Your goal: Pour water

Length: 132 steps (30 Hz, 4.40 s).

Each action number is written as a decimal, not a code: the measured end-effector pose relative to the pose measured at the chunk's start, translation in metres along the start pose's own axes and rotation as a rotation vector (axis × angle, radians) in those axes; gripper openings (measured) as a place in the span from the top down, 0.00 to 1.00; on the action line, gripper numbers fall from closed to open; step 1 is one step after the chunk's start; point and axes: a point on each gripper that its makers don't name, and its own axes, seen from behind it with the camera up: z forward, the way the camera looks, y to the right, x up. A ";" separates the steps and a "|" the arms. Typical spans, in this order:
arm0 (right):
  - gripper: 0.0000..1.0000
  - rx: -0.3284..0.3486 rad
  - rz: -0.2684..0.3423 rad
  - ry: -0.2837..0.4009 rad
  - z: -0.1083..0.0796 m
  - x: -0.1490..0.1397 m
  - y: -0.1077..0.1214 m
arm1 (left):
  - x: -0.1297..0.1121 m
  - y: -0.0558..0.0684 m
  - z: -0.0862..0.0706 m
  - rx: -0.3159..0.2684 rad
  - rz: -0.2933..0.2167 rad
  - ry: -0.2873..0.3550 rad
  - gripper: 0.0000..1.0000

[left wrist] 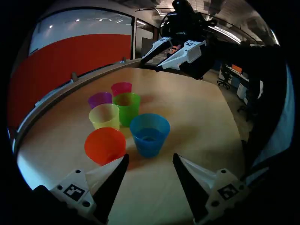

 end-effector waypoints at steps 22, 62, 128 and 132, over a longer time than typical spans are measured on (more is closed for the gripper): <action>0.00 0.023 0.011 -0.016 0.018 -0.012 0.001 | 0.008 -0.009 0.018 0.005 0.016 0.003 0.13; 0.00 0.061 0.009 -0.043 0.036 -0.026 -0.011 | 0.023 -0.005 0.058 0.011 0.073 -0.017 0.13; 0.00 0.073 0.002 -0.048 0.045 -0.030 -0.015 | 0.029 -0.018 0.021 0.090 0.029 0.043 0.16; 0.00 0.080 0.000 -0.050 0.048 -0.030 -0.018 | 0.030 -0.021 0.014 0.107 0.019 0.053 0.16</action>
